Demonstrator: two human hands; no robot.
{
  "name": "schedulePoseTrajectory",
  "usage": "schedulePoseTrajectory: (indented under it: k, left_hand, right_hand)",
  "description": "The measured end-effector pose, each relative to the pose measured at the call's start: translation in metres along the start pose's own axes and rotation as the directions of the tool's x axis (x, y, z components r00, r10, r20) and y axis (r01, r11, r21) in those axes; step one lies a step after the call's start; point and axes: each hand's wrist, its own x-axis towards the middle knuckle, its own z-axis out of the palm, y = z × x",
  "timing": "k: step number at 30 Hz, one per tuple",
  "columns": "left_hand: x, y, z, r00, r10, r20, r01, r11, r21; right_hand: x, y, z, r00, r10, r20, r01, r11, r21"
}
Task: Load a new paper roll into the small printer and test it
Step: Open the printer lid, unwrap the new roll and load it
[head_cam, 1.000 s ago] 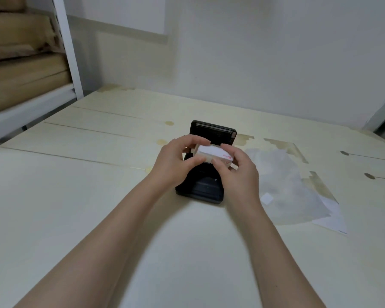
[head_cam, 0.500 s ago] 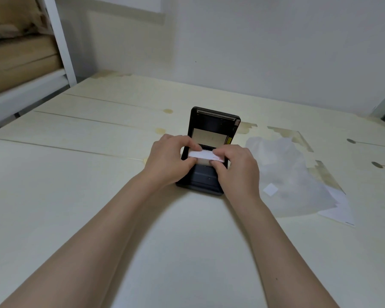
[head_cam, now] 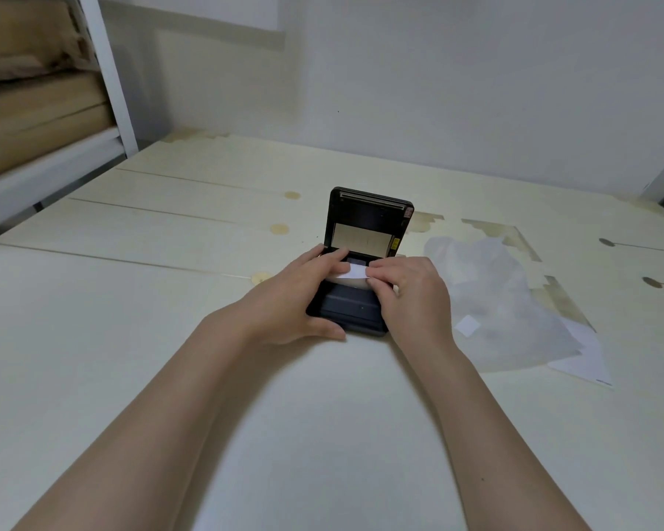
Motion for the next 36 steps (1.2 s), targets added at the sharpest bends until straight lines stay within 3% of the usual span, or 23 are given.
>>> schedulePoseTrajectory:
  k: [5, 15, 21, 36]
  left_hand:
    - [0.002, 0.004, 0.014, 0.998, 0.025, -0.062, -0.016, 0.99, 0.141]
    - [0.005, 0.027, 0.02, 0.979, -0.08, -0.185, 0.117, 0.973, 0.199]
    - [0.005, 0.034, 0.025, 0.983, -0.064, -0.171, 0.124, 0.922, 0.367]
    - [-0.006, 0.044, 0.035, 0.977, -0.047, -0.207, 0.138, 0.881, 0.453]
  right_hand:
    - [0.0, 0.002, 0.002, 1.0, 0.018, -0.012, -0.018, 1.0, -0.007]
    - [0.001, 0.011, -0.003, 0.993, 0.103, 0.056, -0.105, 0.994, 0.038]
    - [-0.001, 0.012, 0.001, 0.991, 0.121, 0.057, -0.122, 0.992, 0.022]
    - [-0.014, 0.01, -0.004, 0.986, 0.145, 0.087, -0.144, 0.989, -0.023]
